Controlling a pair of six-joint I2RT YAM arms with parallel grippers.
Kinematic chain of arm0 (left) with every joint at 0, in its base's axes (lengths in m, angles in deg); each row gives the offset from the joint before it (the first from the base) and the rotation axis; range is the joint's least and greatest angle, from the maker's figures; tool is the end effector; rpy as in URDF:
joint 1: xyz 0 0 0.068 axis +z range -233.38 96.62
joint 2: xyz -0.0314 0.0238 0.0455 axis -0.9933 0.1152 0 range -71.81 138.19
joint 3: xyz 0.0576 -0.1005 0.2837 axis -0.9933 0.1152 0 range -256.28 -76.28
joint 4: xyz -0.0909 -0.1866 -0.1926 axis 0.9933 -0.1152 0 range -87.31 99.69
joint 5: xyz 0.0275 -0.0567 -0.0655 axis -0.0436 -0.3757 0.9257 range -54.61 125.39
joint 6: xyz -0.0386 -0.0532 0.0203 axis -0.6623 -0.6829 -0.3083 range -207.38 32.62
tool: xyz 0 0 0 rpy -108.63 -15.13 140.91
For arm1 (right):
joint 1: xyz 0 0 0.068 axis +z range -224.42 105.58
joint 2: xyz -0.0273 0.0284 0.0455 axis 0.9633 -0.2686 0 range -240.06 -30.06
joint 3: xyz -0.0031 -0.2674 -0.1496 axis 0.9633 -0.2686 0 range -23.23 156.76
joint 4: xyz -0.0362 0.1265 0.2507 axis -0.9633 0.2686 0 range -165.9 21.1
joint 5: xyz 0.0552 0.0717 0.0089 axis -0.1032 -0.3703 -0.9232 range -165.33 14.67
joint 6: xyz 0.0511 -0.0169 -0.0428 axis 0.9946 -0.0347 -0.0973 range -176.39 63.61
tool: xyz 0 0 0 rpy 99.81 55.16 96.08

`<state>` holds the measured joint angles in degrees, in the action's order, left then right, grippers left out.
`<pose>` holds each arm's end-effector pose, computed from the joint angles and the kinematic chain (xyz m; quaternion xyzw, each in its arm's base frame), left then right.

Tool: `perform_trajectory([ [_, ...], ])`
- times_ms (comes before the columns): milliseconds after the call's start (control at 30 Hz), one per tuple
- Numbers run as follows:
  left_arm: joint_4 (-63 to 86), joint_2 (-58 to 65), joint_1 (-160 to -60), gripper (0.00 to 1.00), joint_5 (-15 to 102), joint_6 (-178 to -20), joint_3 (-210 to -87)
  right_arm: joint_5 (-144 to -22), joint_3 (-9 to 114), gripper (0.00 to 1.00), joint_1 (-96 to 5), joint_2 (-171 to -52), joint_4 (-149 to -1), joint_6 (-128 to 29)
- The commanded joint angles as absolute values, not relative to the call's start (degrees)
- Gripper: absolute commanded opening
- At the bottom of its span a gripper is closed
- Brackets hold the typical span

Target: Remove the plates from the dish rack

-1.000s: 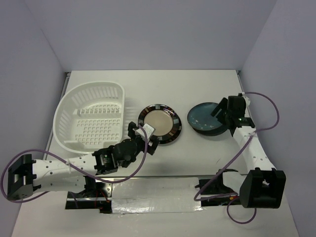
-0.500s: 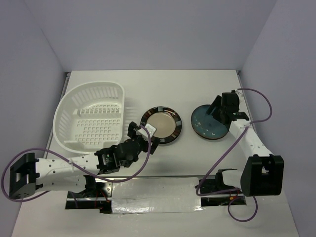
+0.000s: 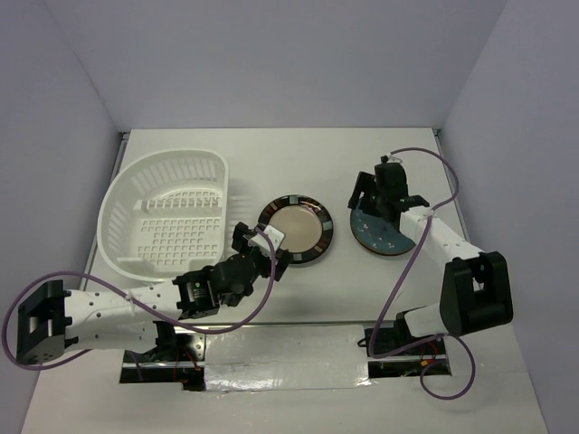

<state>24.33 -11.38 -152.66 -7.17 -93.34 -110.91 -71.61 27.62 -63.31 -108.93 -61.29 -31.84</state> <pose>0.1248 -0.2232 0.2884 0.1816 0.7336 -0.1390 0.6399 0.3170 0.0586 0.2458 0.1200 0.9075 0.0946 0.3913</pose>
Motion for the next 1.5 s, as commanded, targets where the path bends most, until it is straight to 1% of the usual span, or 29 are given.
perform_trajectory([
  [0, 27.6, -12.8, -153.0, 0.99, -7.9, -92.2, -112.1, -72.9, 30.1, 0.78, -62.6, -108.2, -63.1, -31.9],
  [133, 27.5, -12.3, -152.9, 0.99, -8.0, -92.1, -112.4, -72.4, 29.0, 0.78, -62.7, -107.8, -64.2, -31.2],
  [433, 27.6, -12.5, -153.0, 0.99, -7.7, -92.1, -112.2, -70.5, 29.2, 0.78, -62.7, -112.7, -63.0, -27.7],
  [567, 27.9, -12.8, -152.9, 0.99, -7.2, -92.0, -112.1, -70.0, 29.7, 0.78, -62.6, -112.2, -61.7, -27.3],
  [700, 28.3, -12.1, -153.0, 0.99, -8.1, -91.7, -111.8, -72.3, 29.7, 0.82, -62.4, -108.3, -60.8, -26.5],
  [733, 27.8, -12.0, -152.9, 0.99, -8.1, -91.7, -112.4, -72.8, 29.8, 0.86, -61.8, -105.8, -60.5, -26.3],
  [800, 27.6, -12.2, -153.0, 0.99, -7.0, -91.7, -112.3, -72.7, 30.3, 0.89, -60.9, -103.0, -58.9, -25.6],
  [833, 28.5, -12.4, -153.0, 0.99, -6.5, -91.6, -112.0, -72.6, 30.5, 0.94, -60.5, -100.0, -58.2, -25.4],
  [900, 29.3, -12.7, -153.0, 0.99, -6.4, -91.4, -111.4, -72.5, 30.6, 0.99, -59.0, -97.0, -56.3, -24.5],
  [1033, 28.2, -12.5, -153.0, 0.99, -6.7, -91.8, -112.1, -73.0, 28.8, 1.0, -54.9, -87.7, -56.2, -24.8],
  [1100, 28.7, -12.9, -153.0, 0.99, -6.1, -91.7, -111.7, -72.1, 28.4, 1.0, -52.8, -85.8, -55.3, -25.7],
  [1200, 28.9, -13.9, -153.0, 0.99, -6.2, -91.6, -111.4, -67.0, 27.1, 1.0, -47.0, -83.1, -54.1, -27.6],
  [1267, 29.4, -14.9, -153.0, 0.99, -6.4, -91.5, -111.0, -65.2, 25.6, 1.0, -45.2, -81.4, -54.0, -28.6],
  [1333, 29.8, -15.6, -153.0, 0.99, -6.1, -91.4, -110.5, -65.5, 24.5, 1.0, -43.3, -80.0, -55.9, -29.8],
  [1467, 31.2, -16.9, -153.0, 0.99, -7.7, -90.6, -109.2, -69.7, 21.0, 1.0, -42.5, -76.3, -60.3, -31.1],
])
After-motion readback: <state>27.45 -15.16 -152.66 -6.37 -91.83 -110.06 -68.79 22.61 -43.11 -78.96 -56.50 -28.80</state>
